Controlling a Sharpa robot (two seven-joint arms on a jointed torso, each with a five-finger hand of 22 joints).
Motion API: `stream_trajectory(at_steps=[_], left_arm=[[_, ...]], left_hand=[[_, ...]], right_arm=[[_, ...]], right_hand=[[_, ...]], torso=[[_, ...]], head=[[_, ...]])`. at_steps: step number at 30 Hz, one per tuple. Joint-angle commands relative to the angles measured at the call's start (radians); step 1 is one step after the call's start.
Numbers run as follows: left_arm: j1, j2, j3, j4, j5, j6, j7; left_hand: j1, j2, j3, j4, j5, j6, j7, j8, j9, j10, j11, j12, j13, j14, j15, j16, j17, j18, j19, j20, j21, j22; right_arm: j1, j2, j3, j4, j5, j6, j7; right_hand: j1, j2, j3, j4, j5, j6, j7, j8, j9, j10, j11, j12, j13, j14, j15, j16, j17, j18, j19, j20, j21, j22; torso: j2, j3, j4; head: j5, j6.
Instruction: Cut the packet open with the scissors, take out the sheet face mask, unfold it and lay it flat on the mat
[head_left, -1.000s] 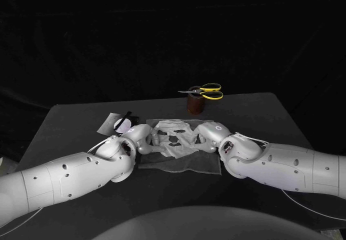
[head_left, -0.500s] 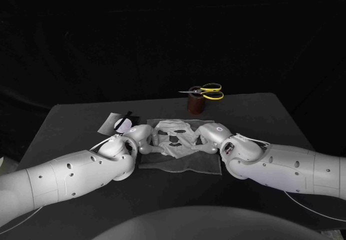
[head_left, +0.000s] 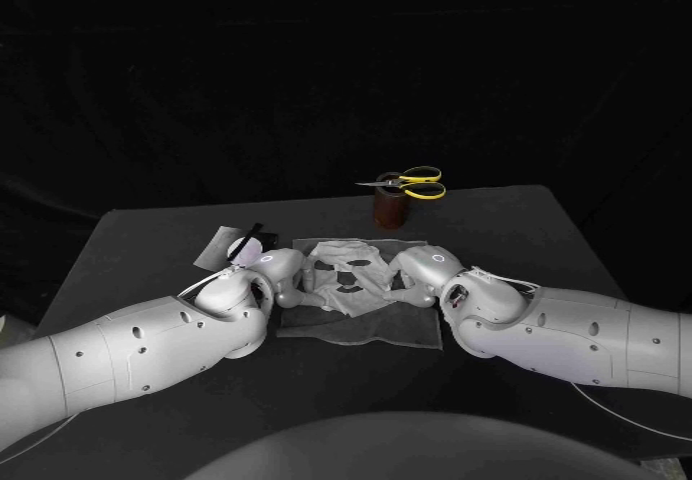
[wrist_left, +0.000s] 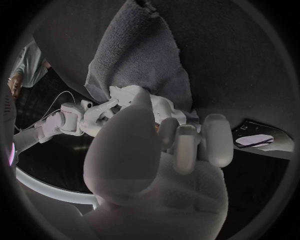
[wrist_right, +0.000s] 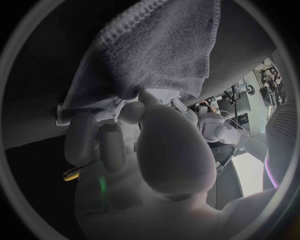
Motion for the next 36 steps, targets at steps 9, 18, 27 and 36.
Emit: stream_trajectory(at_steps=[9,18,27,36], left_arm=[[-0.008,-0.028,-0.01,0.006,-0.045,0.092,-0.004],[-0.008,-0.044,-0.01,0.014,-0.047,0.05,0.019],[-0.007,-0.048,-0.01,0.015,-0.044,0.027,0.033],[-0.008,-0.076,-0.009,0.038,0.03,-0.059,0.141]], left_hand=[[0.035,0.0,-0.023,-0.001,-0.004,-0.014,0.003,0.011,0.008,-0.007,0.002,0.002,0.003,0.087,0.002,0.002,0.204,-0.007,-0.012,0.001,-0.007,-0.007],[0.04,0.005,-0.035,0.001,-0.004,-0.022,0.005,0.014,0.01,-0.013,0.004,0.001,0.0,0.086,0.003,0.001,0.199,-0.004,-0.02,0.002,-0.013,-0.016],[0.039,0.009,-0.038,0.002,-0.004,-0.023,0.006,0.015,0.011,-0.017,0.005,0.0,-0.005,0.084,0.004,0.0,0.194,-0.003,-0.026,0.003,-0.018,-0.024],[0.066,0.038,-0.039,0.0,-0.004,-0.053,0.017,0.013,0.011,-0.103,0.016,-0.054,-0.113,0.059,0.014,-0.023,0.116,0.018,-0.095,0.01,-0.074,-0.11]], right_arm=[[-0.003,-0.015,-0.002,-0.011,-0.03,0.055,-0.022],[-0.003,-0.026,-0.002,-0.005,-0.018,0.075,0.004],[-0.003,-0.038,-0.002,-0.002,-0.006,0.074,0.014],[-0.003,-0.054,-0.002,0.013,0.167,-0.112,0.23]], right_hand=[[-0.006,-0.018,-0.014,-0.006,-0.001,-0.024,0.0,-0.013,-0.001,0.027,-0.001,0.431,0.53,0.075,0.0,-0.006,0.115,-0.011,-0.022,0.006,-0.023,-0.015],[-0.016,-0.023,-0.031,-0.002,0.0,-0.037,-0.002,-0.019,-0.001,0.021,-0.001,0.421,0.525,0.071,0.001,-0.013,0.11,-0.007,-0.035,0.008,-0.036,-0.026],[-0.023,-0.024,-0.046,0.003,0.0,-0.047,-0.004,-0.023,0.0,0.016,-0.002,0.411,0.52,0.068,0.0,-0.021,0.104,-0.004,-0.044,0.008,-0.046,-0.033],[-0.018,0.003,-0.053,0.008,0.001,-0.053,0.008,-0.022,0.004,-0.016,0.007,0.33,0.463,0.044,0.007,-0.077,0.054,0.012,-0.096,0.013,-0.11,-0.093]], torso=[[0.0,-0.002,0.0027],[0.001,-0.0002,0.0002],[0.0,0.001,-0.0006],[0.0,0.001,-0.0007]], head=[[-0.001,0.0],[0.003,0.0],[0.005,0.0],[0.008,0.0]])
